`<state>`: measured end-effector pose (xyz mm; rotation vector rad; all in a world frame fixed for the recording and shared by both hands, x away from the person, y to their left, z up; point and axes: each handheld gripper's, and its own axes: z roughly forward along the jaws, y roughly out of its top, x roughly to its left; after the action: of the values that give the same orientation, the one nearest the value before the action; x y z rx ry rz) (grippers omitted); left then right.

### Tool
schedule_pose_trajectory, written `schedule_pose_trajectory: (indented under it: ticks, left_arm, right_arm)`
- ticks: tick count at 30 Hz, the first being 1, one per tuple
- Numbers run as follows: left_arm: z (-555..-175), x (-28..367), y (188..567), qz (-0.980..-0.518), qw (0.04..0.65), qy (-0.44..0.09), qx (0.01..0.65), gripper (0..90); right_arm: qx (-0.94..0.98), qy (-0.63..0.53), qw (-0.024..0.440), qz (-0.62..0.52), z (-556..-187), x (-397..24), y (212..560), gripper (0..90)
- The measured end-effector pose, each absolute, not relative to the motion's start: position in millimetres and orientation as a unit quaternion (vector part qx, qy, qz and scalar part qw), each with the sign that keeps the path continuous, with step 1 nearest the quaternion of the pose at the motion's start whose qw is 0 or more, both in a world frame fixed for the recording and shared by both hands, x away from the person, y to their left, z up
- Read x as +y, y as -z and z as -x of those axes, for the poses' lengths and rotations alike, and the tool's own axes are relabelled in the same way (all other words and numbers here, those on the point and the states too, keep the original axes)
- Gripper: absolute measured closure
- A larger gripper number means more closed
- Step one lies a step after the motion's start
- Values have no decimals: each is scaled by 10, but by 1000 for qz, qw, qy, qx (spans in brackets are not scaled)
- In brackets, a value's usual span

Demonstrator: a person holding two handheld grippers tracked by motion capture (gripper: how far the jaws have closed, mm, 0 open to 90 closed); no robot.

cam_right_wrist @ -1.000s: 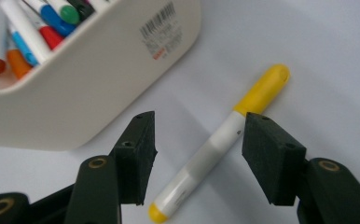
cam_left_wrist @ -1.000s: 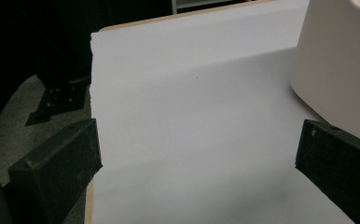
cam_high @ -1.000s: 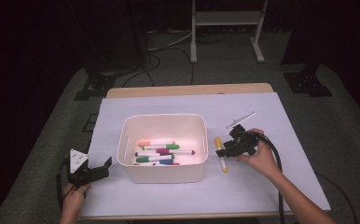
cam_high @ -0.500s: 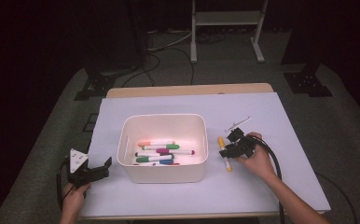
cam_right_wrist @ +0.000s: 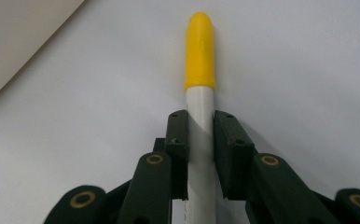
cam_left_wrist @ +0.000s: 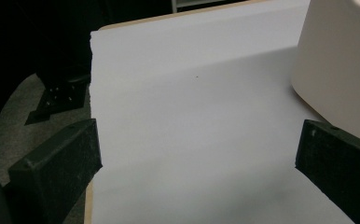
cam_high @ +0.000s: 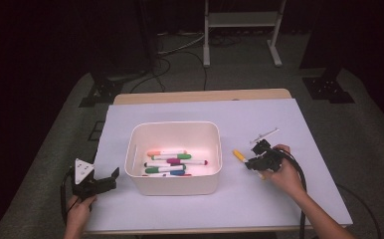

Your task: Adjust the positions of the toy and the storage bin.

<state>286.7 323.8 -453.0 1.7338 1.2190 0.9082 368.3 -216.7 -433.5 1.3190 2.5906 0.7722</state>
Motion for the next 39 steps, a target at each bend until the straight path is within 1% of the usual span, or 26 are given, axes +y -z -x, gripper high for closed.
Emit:
schedule_pose_trajectory:
  ticks: [6,12,19,27,39]
  left_arm:
    - [-2867,3238,4530,-687,405,-360,483,0]
    - [-2867,3237,4530,-687,405,-361,484,0]
    - [-2867,3238,4530,-688,405,-360,483,0]
    - [-2867,3237,4530,-687,405,-360,484,0]
    - [-2866,3237,4528,-688,404,-360,484,0]
  right_arm:
    - [853,-287,38,-435,-3566,-2252,4238,757]
    - [848,-319,18,-423,-3458,-2273,4021,757]
    - [848,-345,14,-402,-3363,-2238,3731,756]
    - [848,-367,5,-381,-3345,-2176,3430,757]
    - [857,-386,10,-342,-3284,-1996,2959,757]
